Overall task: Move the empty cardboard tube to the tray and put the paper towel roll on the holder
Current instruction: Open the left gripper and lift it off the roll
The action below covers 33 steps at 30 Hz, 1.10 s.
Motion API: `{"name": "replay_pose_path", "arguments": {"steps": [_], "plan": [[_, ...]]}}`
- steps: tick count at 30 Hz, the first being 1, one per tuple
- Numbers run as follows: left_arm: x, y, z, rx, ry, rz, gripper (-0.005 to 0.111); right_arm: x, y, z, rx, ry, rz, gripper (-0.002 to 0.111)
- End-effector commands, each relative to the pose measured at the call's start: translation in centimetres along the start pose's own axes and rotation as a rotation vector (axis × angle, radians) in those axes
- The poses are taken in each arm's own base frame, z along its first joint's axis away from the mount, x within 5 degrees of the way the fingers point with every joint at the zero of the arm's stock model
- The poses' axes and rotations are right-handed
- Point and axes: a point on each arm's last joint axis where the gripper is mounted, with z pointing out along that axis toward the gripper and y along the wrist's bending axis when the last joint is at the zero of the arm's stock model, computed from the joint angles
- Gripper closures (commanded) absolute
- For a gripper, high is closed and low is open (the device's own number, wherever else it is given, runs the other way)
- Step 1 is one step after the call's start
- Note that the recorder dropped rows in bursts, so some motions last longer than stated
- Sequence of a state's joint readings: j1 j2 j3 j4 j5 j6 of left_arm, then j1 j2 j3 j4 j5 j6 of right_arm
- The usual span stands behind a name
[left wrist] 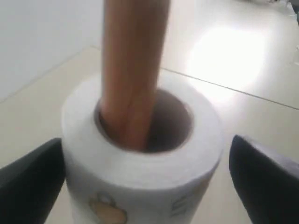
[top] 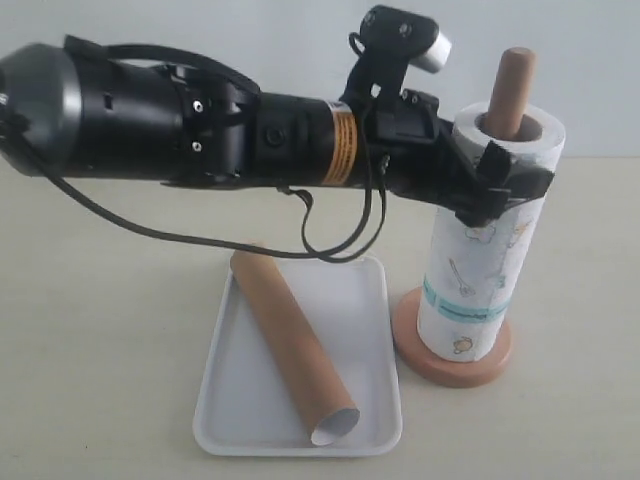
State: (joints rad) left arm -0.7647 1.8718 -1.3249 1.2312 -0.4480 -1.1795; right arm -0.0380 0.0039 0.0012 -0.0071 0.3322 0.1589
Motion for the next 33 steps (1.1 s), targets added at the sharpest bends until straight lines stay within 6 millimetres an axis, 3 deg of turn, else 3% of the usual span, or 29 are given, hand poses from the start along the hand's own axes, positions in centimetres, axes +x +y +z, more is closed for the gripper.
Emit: {"name": "replay_pose_path", "arguments": {"steps": [1, 10, 18, 25, 33], "plan": [[-3.0, -1.4, -2.4, 0.021, -0.031, 0.025, 0.019, -0.1, 0.0, 0.0, 0.0, -0.014, -0.007, 0.107], [-6.7, -3.4, -7.1, 0.025, -0.017, 0.093, 0.019, -0.1, 0.0, 0.0, 0.0, -0.014, -0.007, 0.107], [-7.8, -5.1, -9.9, 0.079, -0.053, 0.112, 0.019, -0.1, 0.0, 0.0, 0.0, -0.014, -0.007, 0.107], [-8.2, -5.1, -11.2, 0.061, -0.072, 0.114, 0.019, -0.1, 0.0, 0.0, 0.0, -0.014, -0.007, 0.107], [-7.8, -5.5, -11.2, 0.114, -0.057, 0.108, 0.02, -0.1, 0.0, 0.0, 0.0, -0.014, -0.007, 0.107]]}}
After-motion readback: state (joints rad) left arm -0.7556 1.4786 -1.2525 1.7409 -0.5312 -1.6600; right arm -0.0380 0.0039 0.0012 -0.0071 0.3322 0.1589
